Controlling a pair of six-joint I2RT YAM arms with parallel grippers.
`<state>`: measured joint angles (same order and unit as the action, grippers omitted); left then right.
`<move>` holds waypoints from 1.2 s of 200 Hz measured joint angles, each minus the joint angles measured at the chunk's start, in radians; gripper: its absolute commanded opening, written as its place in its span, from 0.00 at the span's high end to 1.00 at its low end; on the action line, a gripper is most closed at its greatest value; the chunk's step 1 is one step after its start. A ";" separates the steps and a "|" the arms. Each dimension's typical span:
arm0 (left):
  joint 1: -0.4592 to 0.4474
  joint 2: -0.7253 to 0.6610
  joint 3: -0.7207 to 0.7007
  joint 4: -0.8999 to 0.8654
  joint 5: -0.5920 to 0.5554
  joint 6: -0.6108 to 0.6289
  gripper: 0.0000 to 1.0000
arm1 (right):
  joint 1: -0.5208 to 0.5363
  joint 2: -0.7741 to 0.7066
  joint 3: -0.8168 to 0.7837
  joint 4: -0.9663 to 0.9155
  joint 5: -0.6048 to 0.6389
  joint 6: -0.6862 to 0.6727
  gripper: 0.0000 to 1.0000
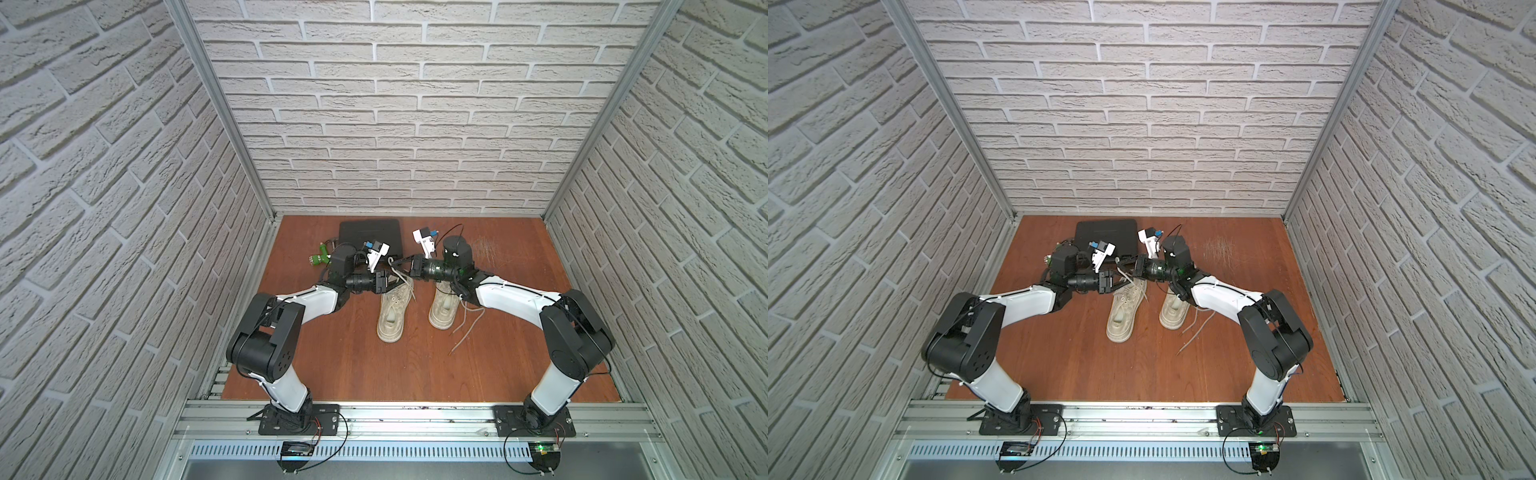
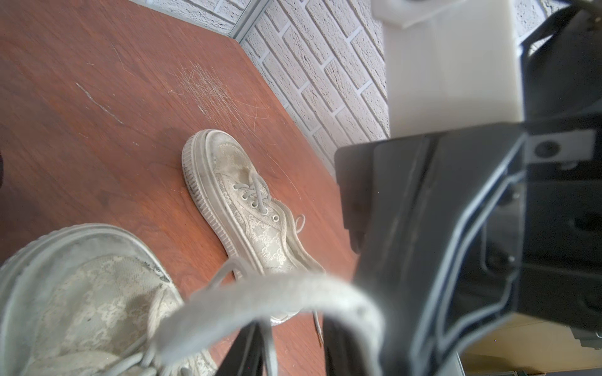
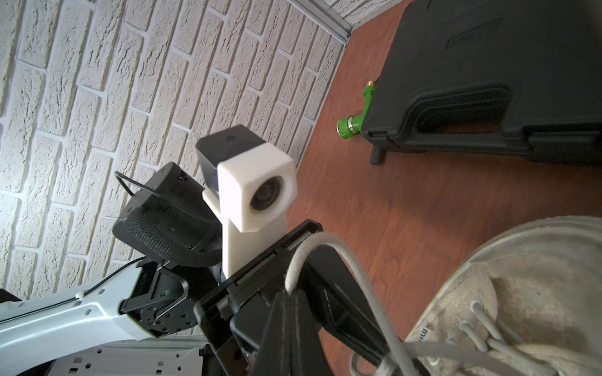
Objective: Tie the shoes
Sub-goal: Cross the shoelace with the shoelace.
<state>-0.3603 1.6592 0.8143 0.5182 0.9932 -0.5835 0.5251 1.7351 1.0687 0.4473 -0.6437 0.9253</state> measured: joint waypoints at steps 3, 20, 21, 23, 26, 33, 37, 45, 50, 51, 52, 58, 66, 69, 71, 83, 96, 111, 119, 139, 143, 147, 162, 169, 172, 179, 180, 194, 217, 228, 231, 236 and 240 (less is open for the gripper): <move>0.000 0.000 -0.001 0.003 -0.001 -0.002 0.65 | 0.000 0.000 -0.003 0.000 0.000 0.001 0.97; 0.000 0.000 -0.008 0.012 -0.002 -0.005 0.64 | 0.002 -0.002 -0.023 0.009 0.004 0.006 0.97; 0.000 0.000 -0.008 0.012 -0.002 -0.006 0.64 | 0.002 -0.003 -0.024 0.010 0.005 0.007 0.97; 0.000 0.000 -0.010 0.013 -0.002 -0.006 0.64 | 0.002 -0.003 -0.026 0.011 0.006 0.007 0.97; 0.000 0.001 -0.011 0.013 -0.002 -0.008 0.64 | 0.001 -0.004 -0.029 0.012 0.006 0.008 0.97; 0.000 0.001 -0.013 0.014 -0.002 -0.011 0.64 | 0.002 -0.007 -0.035 0.014 0.010 0.011 0.97; 0.000 0.002 -0.014 0.015 -0.003 -0.012 0.64 | 0.002 -0.009 -0.038 0.015 0.011 0.012 0.97; 0.000 0.003 -0.015 0.018 -0.003 -0.014 0.64 | 0.002 -0.012 -0.043 0.019 0.011 0.016 0.97; 0.000 0.004 -0.015 0.019 -0.003 -0.016 0.64 | 0.003 -0.013 -0.045 0.022 0.012 0.020 0.97; 0.000 0.004 -0.015 0.020 -0.003 -0.016 0.64 | 0.003 -0.013 -0.045 0.023 0.012 0.021 0.97; 0.000 0.005 -0.015 0.021 -0.003 -0.016 0.64 | 0.003 -0.013 -0.045 0.023 0.011 0.021 0.97; 0.000 0.005 -0.015 0.022 -0.004 -0.016 0.64 | 0.005 -0.014 -0.046 0.028 0.013 0.023 0.97; 0.000 0.005 -0.015 0.025 -0.004 -0.018 0.64 | 0.006 -0.015 -0.047 0.032 0.014 0.027 0.97; 0.000 0.005 -0.015 0.027 -0.004 -0.018 0.64 | 0.007 -0.016 -0.047 0.033 0.015 0.029 0.97; 0.000 0.005 -0.015 0.027 -0.004 -0.019 0.64 | 0.008 -0.017 -0.047 0.034 0.015 0.030 0.97; 0.002 0.005 -0.015 0.030 -0.005 -0.020 0.64 | 0.010 -0.021 -0.047 0.036 0.016 0.033 0.98; 0.002 0.005 -0.015 0.032 -0.005 -0.020 0.64 | 0.013 -0.029 -0.047 0.036 0.016 0.036 0.97; 0.002 0.005 -0.015 0.036 -0.007 -0.020 0.64 | 0.017 -0.040 -0.047 0.036 0.015 0.038 0.97; 0.002 0.005 -0.015 0.036 -0.009 -0.020 0.64 | 0.019 -0.047 -0.047 0.036 0.014 0.040 0.97; 0.002 0.005 -0.015 0.037 -0.011 -0.021 0.64 | 0.024 -0.057 -0.047 0.036 0.014 0.045 0.97; 0.002 0.005 -0.015 0.037 -0.012 -0.021 0.64 | 0.025 -0.058 -0.047 0.036 0.014 0.045 0.97; 0.002 0.005 -0.015 0.037 -0.012 -0.021 0.64 | 0.026 -0.060 -0.047 0.036 0.014 0.046 0.97; 0.002 0.005 -0.015 0.039 -0.013 -0.021 0.64 | 0.029 -0.061 -0.047 0.036 0.013 0.048 0.97; 0.002 0.005 -0.016 0.040 -0.015 -0.021 0.64 | 0.031 -0.061 -0.047 0.036 0.013 0.050 0.97; 0.002 0.005 -0.015 0.041 -0.016 -0.021 0.64 | 0.032 -0.061 -0.047 0.036 0.013 0.051 0.97; 0.002 0.005 -0.016 0.043 -0.017 -0.021 0.64 | 0.034 -0.061 -0.047 0.036 0.012 0.053 0.97; 0.002 0.005 -0.016 0.043 -0.017 -0.021 0.64 | 0.034 -0.061 -0.047 0.036 0.012 0.053 0.97; 0.003 0.005 -0.016 0.045 -0.019 -0.021 0.64 | 0.038 -0.061 -0.048 0.036 0.010 0.059 0.97; 0.006 0.005 -0.016 0.048 -0.020 -0.021 0.65 | 0.044 -0.061 -0.048 0.036 0.006 0.064 0.97; 0.006 0.005 -0.017 0.051 -0.021 -0.022 0.67 | 0.046 -0.062 -0.048 0.035 0.006 0.066 0.97; 0.006 0.005 -0.017 0.051 -0.022 -0.021 0.67 | 0.047 -0.062 -0.048 0.035 0.006 0.066 0.97; 0.006 0.005 -0.017 0.051 -0.023 -0.021 0.68 | 0.047 -0.063 -0.048 0.035 0.005 0.066 0.97; 0.007 0.005 -0.017 0.051 -0.023 -0.022 0.69 | 0.047 -0.063 -0.048 0.035 0.005 0.067 0.97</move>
<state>-0.3534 1.6646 0.7971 0.5694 0.9703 -0.6056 0.5724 1.6718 1.0203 0.4828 -0.6388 0.9920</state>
